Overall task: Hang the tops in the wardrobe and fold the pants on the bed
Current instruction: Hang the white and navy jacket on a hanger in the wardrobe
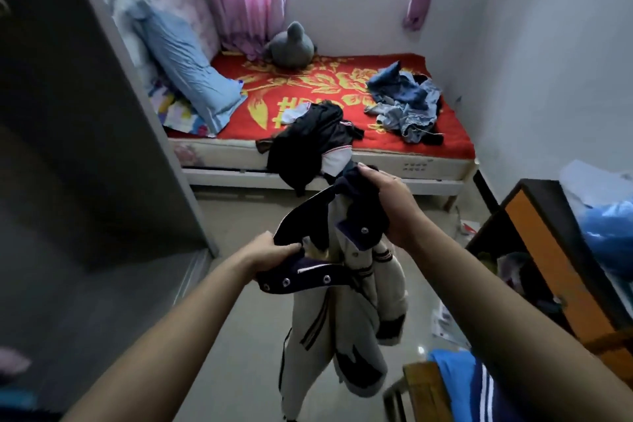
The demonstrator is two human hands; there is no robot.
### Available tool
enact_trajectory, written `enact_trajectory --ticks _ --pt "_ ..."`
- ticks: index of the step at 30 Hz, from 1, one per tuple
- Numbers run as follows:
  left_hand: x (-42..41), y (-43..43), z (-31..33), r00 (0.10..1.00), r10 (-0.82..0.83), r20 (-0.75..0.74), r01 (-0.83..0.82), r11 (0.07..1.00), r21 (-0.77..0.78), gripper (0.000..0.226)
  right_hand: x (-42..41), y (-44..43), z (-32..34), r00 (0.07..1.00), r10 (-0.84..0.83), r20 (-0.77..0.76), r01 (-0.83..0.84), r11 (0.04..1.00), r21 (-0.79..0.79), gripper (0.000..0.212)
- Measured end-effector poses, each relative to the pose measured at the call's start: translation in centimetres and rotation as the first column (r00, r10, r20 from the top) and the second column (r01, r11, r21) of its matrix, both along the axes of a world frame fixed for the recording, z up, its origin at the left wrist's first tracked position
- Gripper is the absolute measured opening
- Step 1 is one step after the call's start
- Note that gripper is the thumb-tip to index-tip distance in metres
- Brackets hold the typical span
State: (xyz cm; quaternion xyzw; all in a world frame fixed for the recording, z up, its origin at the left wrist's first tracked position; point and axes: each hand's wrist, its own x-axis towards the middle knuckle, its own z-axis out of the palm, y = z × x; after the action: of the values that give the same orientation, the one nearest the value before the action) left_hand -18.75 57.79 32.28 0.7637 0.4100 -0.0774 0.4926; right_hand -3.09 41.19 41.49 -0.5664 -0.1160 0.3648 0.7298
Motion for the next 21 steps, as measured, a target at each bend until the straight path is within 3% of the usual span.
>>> enact_trajectory --ticks 3,5,6,8,9,11,14,17,19,21 --pt "-0.2 1.8 0.0 0.974 0.174 0.144 -0.163 0.983 -0.088 0.028 0.4 2.6 1.7 0.983 0.107 0.152 -0.102 0.994 -0.038 0.027" --pt "-0.1 3.3 0.9 0.891 0.373 0.257 -0.311 0.917 -0.25 0.03 1.4 4.2 2.1 0.884 0.205 0.42 -0.108 0.964 -0.244 0.04" --pt "-0.1 4.2 1.4 0.835 0.462 0.297 -0.363 0.87 -0.334 0.031 2.1 5.0 1.9 0.772 0.274 0.574 -0.053 0.927 -0.371 0.045" --pt "-0.2 6.3 2.2 0.722 0.6 0.345 -0.428 0.779 -0.458 0.033 3.7 6.6 0.6 0.462 0.437 0.771 0.167 0.811 -0.56 0.042" --pt "-0.3 7.5 2.4 0.67 0.653 0.352 -0.447 0.734 -0.51 0.032 4.4 7.3 -0.2 0.345 0.501 0.794 0.262 0.761 -0.594 0.033" --pt "-0.6 9.7 2.3 0.588 0.741 0.323 -0.481 0.642 -0.597 0.03 5.9 8.7 -1.8 0.235 0.566 0.791 0.356 0.707 -0.611 0.024" --pt "-0.8 12.6 1.6 0.538 0.823 0.183 -0.546 0.505 -0.668 0.033 7.9 11.8 -3.7 0.213 0.54 0.814 0.39 0.717 -0.578 0.02" --pt "-0.4 15.2 0.7 0.565 0.824 0.034 -0.576 0.424 -0.699 0.036 9.4 16.1 -4.8 0.252 0.489 0.835 0.315 0.774 -0.549 0.025" --pt "0.7 16.7 0.6 0.561 0.828 0.017 -0.573 0.403 -0.714 0.034 10.6 19.0 -5.5 0.121 0.552 0.825 0.225 0.795 -0.564 0.034" --pt "2.2 18.9 0.8 0.549 0.832 0.08 -0.636 0.477 -0.607 0.028 11.9 21.8 -6.0 -0.09 0.636 0.766 0.169 0.768 -0.618 0.043"
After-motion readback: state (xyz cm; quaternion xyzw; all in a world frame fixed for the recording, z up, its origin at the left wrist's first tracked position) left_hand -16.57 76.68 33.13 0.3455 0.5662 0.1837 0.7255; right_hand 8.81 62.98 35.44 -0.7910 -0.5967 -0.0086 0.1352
